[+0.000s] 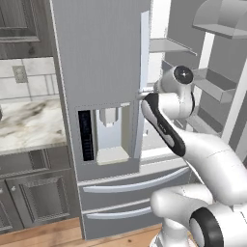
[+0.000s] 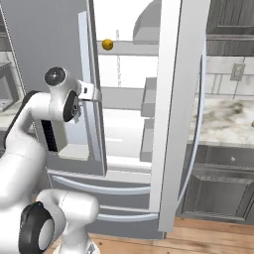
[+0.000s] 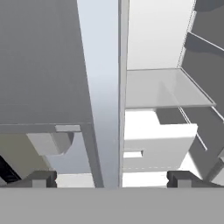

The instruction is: Retrieve a lemon from the fridge and place it on the cutting board with the fish.

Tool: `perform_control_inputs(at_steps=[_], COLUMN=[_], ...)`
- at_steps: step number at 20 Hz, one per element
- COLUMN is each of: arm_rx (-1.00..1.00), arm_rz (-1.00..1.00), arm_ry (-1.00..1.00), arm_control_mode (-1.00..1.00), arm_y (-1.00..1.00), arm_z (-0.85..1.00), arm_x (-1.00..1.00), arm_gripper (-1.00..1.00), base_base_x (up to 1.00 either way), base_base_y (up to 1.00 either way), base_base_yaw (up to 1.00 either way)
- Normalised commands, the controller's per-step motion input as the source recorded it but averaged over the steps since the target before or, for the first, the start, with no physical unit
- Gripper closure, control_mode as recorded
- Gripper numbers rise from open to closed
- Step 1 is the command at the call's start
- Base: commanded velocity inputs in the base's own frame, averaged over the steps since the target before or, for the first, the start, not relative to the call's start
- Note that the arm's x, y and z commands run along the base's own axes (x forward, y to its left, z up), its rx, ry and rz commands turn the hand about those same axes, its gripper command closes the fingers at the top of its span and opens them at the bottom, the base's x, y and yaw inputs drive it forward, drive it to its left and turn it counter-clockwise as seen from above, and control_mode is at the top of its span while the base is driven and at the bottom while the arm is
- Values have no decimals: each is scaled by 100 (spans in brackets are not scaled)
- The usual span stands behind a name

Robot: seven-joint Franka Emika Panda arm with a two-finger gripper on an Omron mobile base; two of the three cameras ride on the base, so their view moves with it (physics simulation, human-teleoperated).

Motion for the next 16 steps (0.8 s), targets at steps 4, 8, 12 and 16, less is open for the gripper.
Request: perform_control_inputs(at_steps=[4,8,12,16], arm_rx=[-2,-2,0,0], arm_rz=[0,0,0,0], arm_ry=[0,-8,-14,-9], arm_control_mode=[-100,-100,-100,-100], arm_y=[7,7,3,0], arm_z=[4,0,2,4], arm_x=[58,26,18,31], arm_gripper=[-100,-100,-100,-100], base_base_x=[0,0,0,0], base_base_y=[0,0,0,0], base_base_yaw=[0,0,0,0])
